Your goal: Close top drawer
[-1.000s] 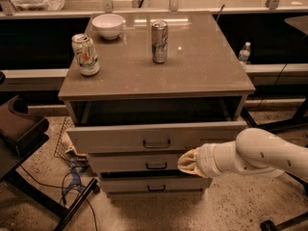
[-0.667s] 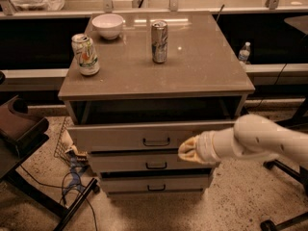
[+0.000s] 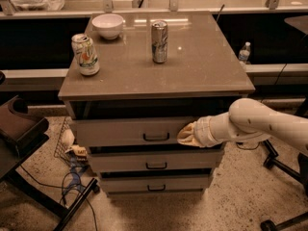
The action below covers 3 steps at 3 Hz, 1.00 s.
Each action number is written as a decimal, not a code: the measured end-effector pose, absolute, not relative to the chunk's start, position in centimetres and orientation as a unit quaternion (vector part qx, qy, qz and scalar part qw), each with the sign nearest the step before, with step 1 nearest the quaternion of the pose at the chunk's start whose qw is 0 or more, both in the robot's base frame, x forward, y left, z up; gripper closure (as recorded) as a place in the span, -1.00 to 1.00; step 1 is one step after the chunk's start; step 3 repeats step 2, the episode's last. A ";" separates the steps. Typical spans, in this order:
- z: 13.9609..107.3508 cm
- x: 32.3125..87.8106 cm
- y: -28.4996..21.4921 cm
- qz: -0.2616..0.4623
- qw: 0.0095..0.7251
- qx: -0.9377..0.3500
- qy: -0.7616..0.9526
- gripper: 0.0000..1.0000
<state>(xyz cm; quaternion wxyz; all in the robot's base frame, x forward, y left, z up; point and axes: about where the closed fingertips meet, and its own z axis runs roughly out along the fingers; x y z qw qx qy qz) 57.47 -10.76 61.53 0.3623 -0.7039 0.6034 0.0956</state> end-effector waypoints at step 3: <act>62.6 59.4 -10.1 0.095 0.373 -0.709 0.591 1.00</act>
Offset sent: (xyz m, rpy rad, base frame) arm 0.0574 0.0166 0.0299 0.0131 -0.0506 0.0488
